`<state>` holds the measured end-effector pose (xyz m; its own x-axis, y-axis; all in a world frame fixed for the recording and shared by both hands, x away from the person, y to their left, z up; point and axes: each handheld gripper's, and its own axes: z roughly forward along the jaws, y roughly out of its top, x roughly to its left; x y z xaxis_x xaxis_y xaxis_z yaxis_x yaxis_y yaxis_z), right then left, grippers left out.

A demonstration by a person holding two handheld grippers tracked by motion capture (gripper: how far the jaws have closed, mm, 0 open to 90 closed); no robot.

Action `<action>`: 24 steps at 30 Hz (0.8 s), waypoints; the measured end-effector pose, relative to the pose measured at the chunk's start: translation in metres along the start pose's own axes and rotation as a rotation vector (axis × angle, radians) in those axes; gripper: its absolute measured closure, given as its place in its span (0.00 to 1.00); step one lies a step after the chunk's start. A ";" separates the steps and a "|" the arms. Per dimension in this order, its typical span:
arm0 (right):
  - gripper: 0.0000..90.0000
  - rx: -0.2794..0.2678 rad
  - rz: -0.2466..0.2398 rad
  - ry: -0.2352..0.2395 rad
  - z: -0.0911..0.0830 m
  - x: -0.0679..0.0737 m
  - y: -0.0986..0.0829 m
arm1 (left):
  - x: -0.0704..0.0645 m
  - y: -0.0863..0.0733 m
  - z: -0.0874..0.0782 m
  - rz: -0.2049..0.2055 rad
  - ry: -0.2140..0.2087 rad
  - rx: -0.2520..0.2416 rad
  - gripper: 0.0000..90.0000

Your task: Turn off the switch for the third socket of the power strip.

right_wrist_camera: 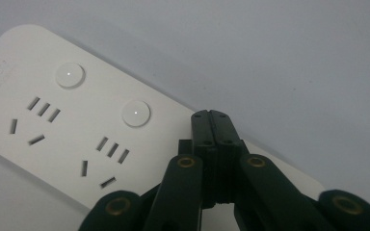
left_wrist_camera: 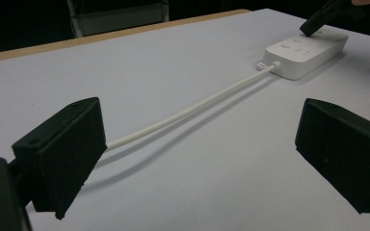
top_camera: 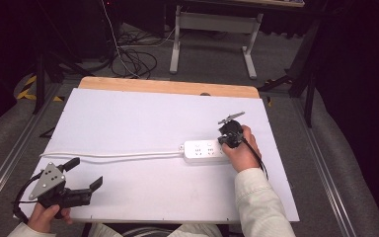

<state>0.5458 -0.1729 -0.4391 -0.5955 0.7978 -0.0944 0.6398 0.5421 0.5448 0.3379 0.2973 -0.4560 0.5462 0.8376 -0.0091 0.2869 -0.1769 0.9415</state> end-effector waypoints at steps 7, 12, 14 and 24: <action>1.00 -0.017 0.020 0.013 0.001 0.000 -0.003 | 0.000 0.000 0.000 0.000 -0.002 0.000 0.05; 1.00 -0.004 0.001 -0.001 0.001 0.004 0.000 | 0.000 0.000 -0.001 0.006 0.000 0.003 0.05; 1.00 -0.015 -0.007 -0.014 0.001 0.006 0.000 | 0.000 0.000 0.000 0.000 0.000 0.000 0.05; 1.00 -0.113 -0.011 -0.008 -0.015 0.011 0.003 | 0.001 0.000 0.000 -0.001 0.002 0.000 0.05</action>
<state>0.5339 -0.1662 -0.4259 -0.5979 0.7943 -0.1074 0.5744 0.5181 0.6337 0.3384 0.2977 -0.4557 0.5441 0.8390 -0.0093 0.2875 -0.1760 0.9415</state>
